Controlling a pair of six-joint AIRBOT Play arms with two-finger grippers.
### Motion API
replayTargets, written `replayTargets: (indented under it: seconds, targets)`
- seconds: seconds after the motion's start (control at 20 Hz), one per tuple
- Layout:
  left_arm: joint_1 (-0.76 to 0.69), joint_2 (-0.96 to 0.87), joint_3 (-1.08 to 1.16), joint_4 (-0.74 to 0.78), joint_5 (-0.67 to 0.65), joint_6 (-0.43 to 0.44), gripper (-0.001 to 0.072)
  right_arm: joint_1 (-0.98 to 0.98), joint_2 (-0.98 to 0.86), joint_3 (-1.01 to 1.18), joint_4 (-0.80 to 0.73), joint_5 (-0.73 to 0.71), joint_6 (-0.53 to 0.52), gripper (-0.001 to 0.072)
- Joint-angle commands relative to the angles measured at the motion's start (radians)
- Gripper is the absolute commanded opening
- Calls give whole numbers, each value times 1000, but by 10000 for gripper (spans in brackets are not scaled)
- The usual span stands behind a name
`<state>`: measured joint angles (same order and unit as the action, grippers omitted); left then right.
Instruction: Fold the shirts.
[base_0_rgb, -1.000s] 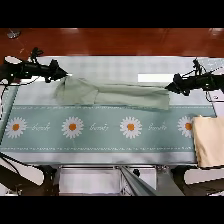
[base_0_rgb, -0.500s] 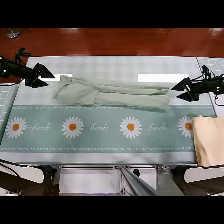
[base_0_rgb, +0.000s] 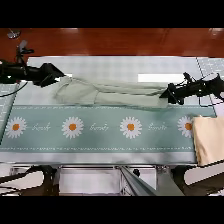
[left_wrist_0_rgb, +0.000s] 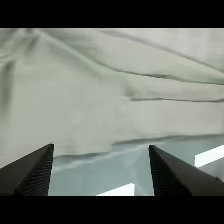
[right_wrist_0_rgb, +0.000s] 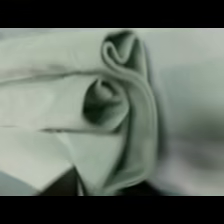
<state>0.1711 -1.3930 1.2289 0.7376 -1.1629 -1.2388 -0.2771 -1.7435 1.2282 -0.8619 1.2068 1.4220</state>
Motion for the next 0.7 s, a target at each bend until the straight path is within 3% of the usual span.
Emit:
replayTargets:
  seconds: [0.0,0.05,0.1,0.25,0.4,0.65]
  targets:
    - [-119,21,-26,-91,63,13,677,51,0,49,42,56,-22,27]
    - [-147,19,-26,-91,63,16,407,49,26,58,32,85,-32,26]
    - [-168,16,-26,-91,59,28,12,41,63,58,-8,100,-31,26]
    - [-249,16,-26,-91,63,71,20,36,235,12,-197,128,-5,25]
    - [-394,14,-26,-82,93,102,20,35,495,-157,-254,121,-6,25]
    - [-731,-56,-26,-47,338,82,18,35,992,-415,-272,173,72,26]
